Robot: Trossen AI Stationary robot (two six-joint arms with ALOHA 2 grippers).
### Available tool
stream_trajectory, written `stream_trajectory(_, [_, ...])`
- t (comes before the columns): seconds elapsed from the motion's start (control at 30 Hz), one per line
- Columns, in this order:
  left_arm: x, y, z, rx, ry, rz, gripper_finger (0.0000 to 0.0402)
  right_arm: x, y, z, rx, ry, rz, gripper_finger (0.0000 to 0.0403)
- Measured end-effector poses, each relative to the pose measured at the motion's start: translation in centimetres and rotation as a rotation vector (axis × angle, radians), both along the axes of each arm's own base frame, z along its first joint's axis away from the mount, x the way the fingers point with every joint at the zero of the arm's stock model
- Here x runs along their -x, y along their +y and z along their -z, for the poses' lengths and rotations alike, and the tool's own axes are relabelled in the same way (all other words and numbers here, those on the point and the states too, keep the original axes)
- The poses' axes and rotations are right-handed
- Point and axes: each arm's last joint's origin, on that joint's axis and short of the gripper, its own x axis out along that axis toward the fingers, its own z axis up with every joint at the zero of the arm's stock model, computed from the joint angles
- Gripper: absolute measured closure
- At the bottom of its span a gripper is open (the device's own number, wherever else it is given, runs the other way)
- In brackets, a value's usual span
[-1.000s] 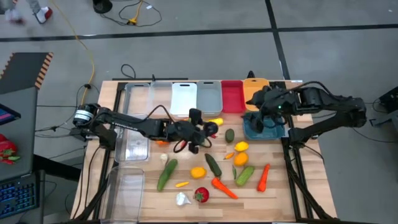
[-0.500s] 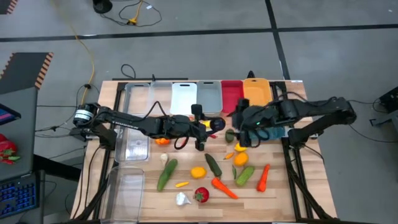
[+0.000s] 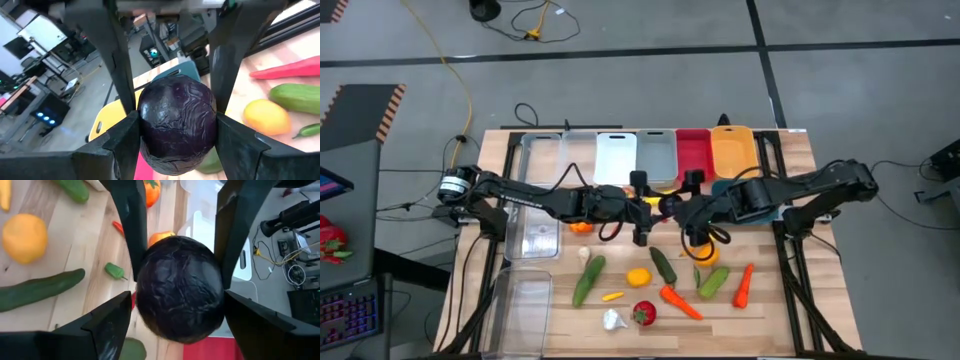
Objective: Sort produce into baskets
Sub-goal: Put the plum into the blue bin
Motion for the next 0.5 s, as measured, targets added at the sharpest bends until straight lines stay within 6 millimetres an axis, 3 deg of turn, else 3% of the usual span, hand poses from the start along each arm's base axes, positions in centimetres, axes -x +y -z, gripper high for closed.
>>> stream_trajectory(0.33, [-0.01,-0.06,0.00,0.002,0.001,0.022,0.0188,0.00,-0.05,0.02,-0.004,0.003,-0.002,0.0124])
stream_trajectory(0.5, [-0.01,-0.08,0.01,0.016,-0.001,0.020,0.0169,0.00,-0.04,0.02,-0.006,0.004,-0.004,0.0130])
